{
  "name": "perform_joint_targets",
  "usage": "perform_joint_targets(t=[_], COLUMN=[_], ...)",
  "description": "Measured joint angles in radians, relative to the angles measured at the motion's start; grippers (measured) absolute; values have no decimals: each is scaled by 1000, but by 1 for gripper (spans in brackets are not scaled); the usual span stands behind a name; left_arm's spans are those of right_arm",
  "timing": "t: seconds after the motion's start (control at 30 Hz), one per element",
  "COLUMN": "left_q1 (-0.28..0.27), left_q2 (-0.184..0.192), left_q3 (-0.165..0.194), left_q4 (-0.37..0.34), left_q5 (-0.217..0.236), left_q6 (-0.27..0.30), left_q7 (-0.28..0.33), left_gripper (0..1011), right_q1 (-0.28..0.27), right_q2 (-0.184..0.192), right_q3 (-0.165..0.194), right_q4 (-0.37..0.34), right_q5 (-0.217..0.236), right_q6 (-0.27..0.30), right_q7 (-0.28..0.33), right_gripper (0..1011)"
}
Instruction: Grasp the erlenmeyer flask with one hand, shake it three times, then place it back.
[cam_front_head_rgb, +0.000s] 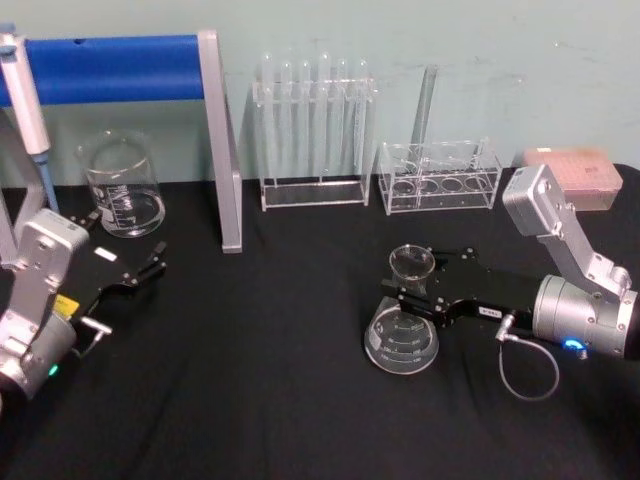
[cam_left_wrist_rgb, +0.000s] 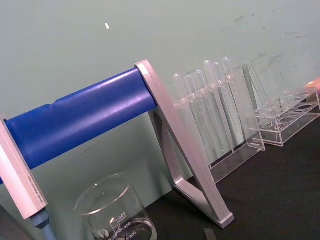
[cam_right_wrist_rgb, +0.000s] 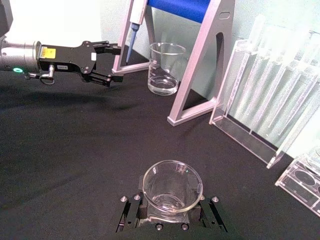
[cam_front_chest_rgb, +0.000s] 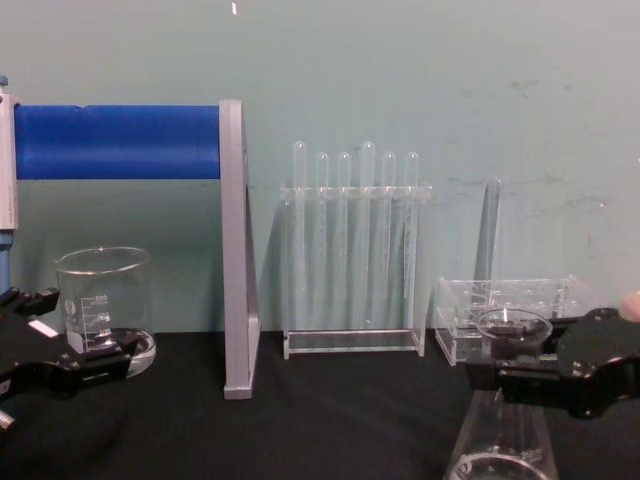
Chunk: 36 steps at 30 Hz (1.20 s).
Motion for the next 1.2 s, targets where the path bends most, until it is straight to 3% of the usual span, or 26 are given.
perform_joint_targets(t=[0.8,1.2], left_q1=[0,0], left_q2=[0,0], left_q3=[0,0], left_q4=[0,0], left_q5=[0,0], left_q6=[0,0], left_q7=[0,0], left_gripper=[1001,1001], right_q1=[0,0], right_q2=[-2,-2], right_q3=[-2,-2], right_q4=[3,3], right_q5=[-8,-9], right_q6=[0,1], right_q7=[-8,-6], right_gripper=[459,817])
